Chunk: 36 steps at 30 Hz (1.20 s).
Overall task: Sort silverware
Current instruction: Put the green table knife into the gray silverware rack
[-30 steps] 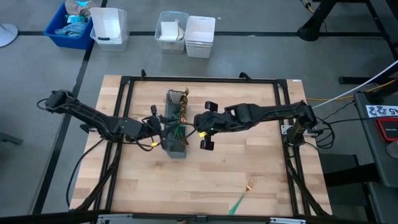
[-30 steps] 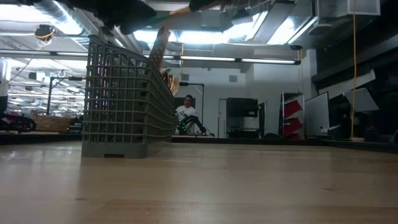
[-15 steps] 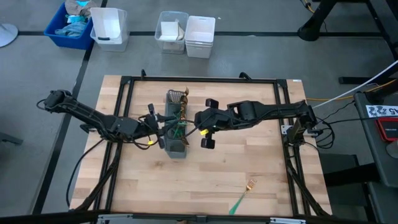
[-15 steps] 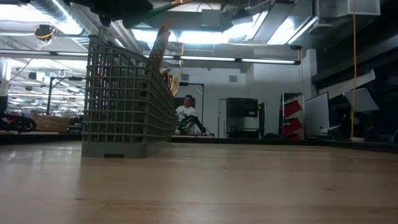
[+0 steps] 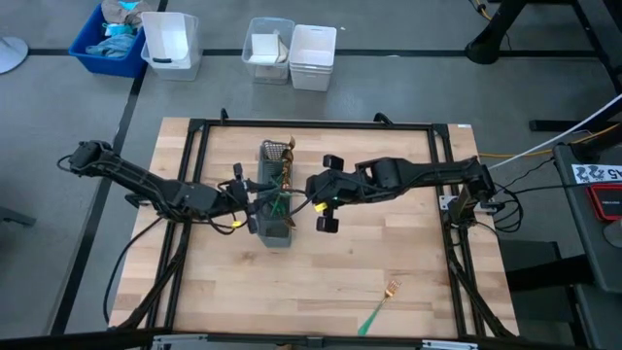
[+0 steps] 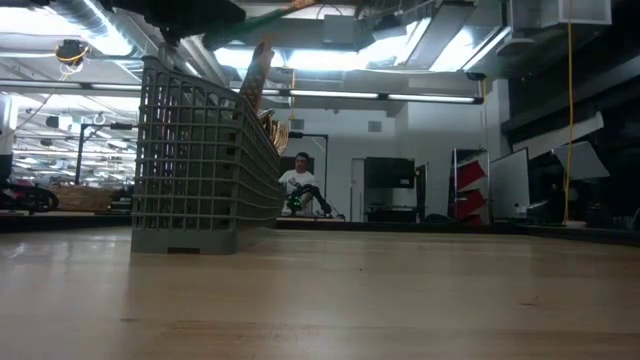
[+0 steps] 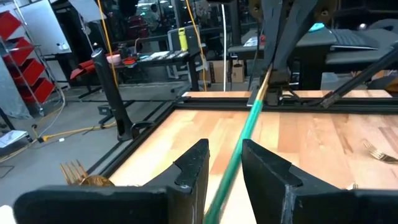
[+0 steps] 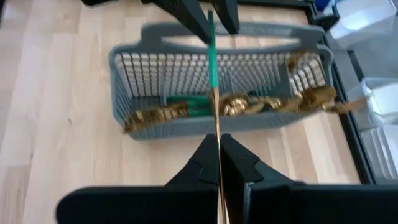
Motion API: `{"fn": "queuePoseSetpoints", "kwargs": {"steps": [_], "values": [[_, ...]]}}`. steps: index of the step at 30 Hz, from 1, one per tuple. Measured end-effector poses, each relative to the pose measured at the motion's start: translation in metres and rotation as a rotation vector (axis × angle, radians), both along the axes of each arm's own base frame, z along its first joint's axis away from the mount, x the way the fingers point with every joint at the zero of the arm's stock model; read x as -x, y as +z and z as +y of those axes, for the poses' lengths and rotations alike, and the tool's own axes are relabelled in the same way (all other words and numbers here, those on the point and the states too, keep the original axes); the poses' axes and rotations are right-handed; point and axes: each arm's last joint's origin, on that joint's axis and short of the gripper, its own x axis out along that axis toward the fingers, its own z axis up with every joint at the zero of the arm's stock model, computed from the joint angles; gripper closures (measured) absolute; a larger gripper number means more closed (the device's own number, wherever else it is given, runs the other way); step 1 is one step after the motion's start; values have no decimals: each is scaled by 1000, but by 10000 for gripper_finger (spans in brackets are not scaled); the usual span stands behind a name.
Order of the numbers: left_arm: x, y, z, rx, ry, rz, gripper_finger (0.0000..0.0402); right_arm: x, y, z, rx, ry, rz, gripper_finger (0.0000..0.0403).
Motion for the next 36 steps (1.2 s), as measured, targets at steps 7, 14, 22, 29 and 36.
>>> {"fn": "queuePoseSetpoints", "kwargs": {"steps": [7, 14, 22, 29, 36], "values": [[1, 2, 0, -9, 0, -6, 314, 4, -3, 1, -42, 16, 50, 400], [1, 2, 0, -20, 1, -6, 314, 0, -16, 2, -53, 31, 131, 400], [8, 10, 1, -69, -6, -19, 314, -12, -33, 4, -66, 45, 176, 400], [26, 26, 4, -63, -23, -93, 314, -24, -53, 4, -62, 41, 226, 400], [36, 22, 3, -46, -53, -35, 314, -34, -65, -4, -49, 37, 239, 400]]}}
